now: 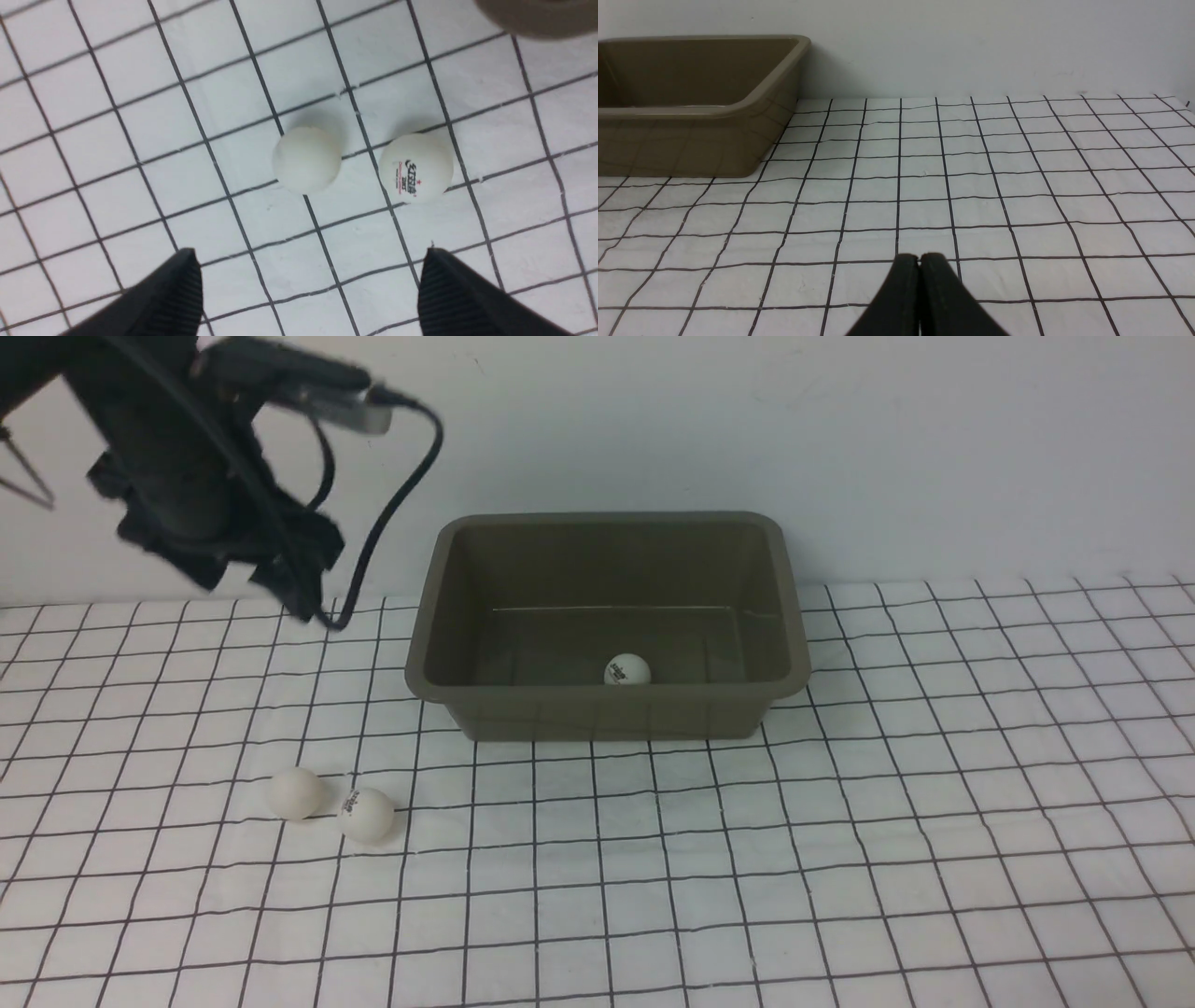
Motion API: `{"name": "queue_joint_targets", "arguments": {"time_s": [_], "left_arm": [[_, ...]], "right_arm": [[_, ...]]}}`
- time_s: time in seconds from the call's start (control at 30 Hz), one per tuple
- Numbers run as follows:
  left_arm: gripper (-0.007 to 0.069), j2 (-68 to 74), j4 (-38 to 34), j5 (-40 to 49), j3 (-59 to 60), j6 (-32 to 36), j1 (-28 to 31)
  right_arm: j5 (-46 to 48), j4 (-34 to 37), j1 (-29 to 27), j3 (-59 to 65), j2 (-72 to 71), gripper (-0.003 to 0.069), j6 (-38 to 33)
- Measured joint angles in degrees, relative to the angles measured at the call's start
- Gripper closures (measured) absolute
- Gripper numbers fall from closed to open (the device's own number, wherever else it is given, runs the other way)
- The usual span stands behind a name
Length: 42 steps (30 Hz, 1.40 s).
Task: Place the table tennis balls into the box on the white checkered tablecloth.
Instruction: 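Reach for and grasp a ping pong ball on the table beside the basket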
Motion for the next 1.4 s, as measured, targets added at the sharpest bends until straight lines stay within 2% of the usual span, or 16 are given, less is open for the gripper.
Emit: {"name": "queue_joint_targets", "arguments": {"time_s": [0.2, 0.43, 0.87, 1.1, 1.4], "left_arm": [[0.0071, -0.59, -1.09, -11.87, 11.91, 0.0, 0.06], [0.0069, 2.09, -0.44, -21.54, 13.51, 0.0, 0.06], [0.0069, 7.9, 2.88, -26.14, 13.51, -2.22, 1.06], [0.0069, 8.99, 2.27, -26.98, 13.51, -2.57, 3.73], [0.0069, 11.19, 0.56, -29.41, 13.51, -2.13, 3.99]], "right_arm": [[0.0, 0.0, 0.0, 0.0, 0.0, 0.0676, 0.0], [0.0, 0.0, 0.0, 0.0, 0.0, 0.0676, 0.0], [0.0, 0.0, 0.0, 0.0, 0.0, 0.0676, 0.04], [0.0, 0.0, 0.0, 0.0, 0.0, 0.0676, 0.04], [0.0, 0.0, 0.0, 0.0, 0.0, 0.0676, 0.04]]}}
